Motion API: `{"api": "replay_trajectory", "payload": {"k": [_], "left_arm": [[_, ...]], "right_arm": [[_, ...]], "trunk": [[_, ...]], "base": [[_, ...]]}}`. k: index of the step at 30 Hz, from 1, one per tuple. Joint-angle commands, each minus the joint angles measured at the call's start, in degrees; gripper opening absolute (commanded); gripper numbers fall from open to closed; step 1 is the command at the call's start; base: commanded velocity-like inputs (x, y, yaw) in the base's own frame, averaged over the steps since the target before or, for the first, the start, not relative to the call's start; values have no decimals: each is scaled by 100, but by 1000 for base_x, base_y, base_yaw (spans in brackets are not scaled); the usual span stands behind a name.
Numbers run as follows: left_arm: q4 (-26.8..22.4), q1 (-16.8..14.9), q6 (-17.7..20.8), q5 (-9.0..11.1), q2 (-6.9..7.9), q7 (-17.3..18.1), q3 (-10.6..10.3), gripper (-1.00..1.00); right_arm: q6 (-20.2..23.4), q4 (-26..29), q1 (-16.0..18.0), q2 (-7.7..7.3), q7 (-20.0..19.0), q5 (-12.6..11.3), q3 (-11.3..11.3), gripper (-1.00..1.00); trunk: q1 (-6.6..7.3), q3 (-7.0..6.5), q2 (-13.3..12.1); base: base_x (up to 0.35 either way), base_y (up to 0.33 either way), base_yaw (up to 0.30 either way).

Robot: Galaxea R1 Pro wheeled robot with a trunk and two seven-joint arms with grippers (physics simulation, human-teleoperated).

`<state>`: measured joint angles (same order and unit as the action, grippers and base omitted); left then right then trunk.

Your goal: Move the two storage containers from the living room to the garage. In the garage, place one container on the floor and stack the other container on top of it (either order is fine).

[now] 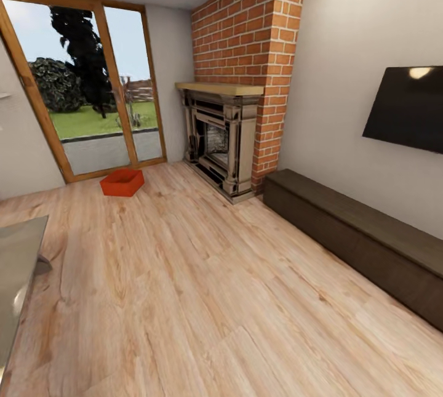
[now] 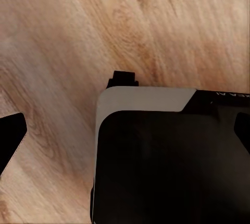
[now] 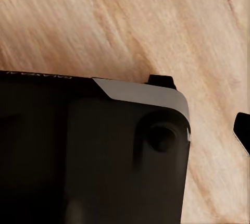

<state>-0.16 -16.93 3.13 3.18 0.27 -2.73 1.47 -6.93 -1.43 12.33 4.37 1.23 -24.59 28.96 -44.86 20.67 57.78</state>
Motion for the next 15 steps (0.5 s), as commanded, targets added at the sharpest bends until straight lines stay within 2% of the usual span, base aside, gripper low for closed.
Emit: {"api": "replay_trajectory", "payload": {"k": [1, 15], "left_arm": [[-2, -4, 21, 33, 0, -9, 11, 100], [-2, -4, 21, 33, 0, -9, 11, 100]], "right_arm": [[-28, -15, 6, 4, 9, -46, 48, 100], [-36, -15, 6, 6, 9, -46, 48, 100]], "trunk": [[-4, 6, 3], [-4, 6, 3]], "base": [[324, 0, 8], [324, 0, 1]]}}
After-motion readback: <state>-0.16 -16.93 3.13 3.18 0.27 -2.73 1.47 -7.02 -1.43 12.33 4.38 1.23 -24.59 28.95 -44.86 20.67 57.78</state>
